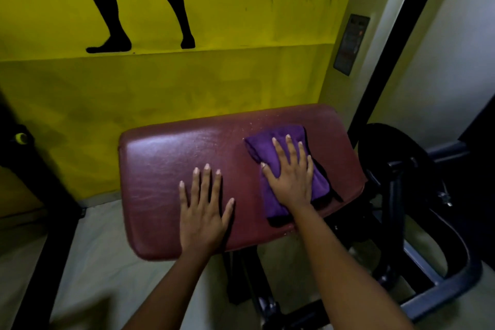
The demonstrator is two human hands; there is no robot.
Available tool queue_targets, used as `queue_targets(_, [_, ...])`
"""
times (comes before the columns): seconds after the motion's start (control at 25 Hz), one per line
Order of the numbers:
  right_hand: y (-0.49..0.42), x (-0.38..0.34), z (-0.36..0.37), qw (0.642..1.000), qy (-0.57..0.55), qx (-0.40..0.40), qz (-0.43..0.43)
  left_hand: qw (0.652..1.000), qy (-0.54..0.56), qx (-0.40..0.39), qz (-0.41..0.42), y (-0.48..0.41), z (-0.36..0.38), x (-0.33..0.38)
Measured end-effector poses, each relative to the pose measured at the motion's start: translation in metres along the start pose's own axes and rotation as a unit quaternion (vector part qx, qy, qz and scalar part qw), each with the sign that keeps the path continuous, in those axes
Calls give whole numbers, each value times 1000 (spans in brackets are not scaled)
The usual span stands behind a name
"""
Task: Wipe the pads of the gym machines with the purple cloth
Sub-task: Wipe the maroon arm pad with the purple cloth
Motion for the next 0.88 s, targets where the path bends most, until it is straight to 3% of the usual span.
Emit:
queue_targets(0.12, [-21,6,-2,1000,-7,8,-8,998,-54,13,-4,1,7,5])
queue_targets(0.32, [19,-71,25,978,-29,-34,-202,996,-92,2,-8,-1,6,3])
queue_targets(0.44, [-32,-94,29,969,-46,-79,-231,995,-96,-1,-10,1,7,4])
queue_targets(0.6, [-95,-69,24,976,-55,-129,-169,995,-93,3,-18,0,4,5])
queue_targets(0.76, [-144,17,-6,995,-22,-76,-68,996,-90,13,-18,1,1,7])
queue_targets(0.88, [-127,47,-17,998,-20,-58,11,996,-89,9,-19,1,2,7])
Point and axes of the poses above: each hand's wrist, its own y-axis away from the middle knuckle, its own z-axis out of the palm, x = y × z, the point moved 3 cm from there along -y, towards the middle knuckle, and after that the axes turned 12 degrees about -y, right-handed, at the moved point
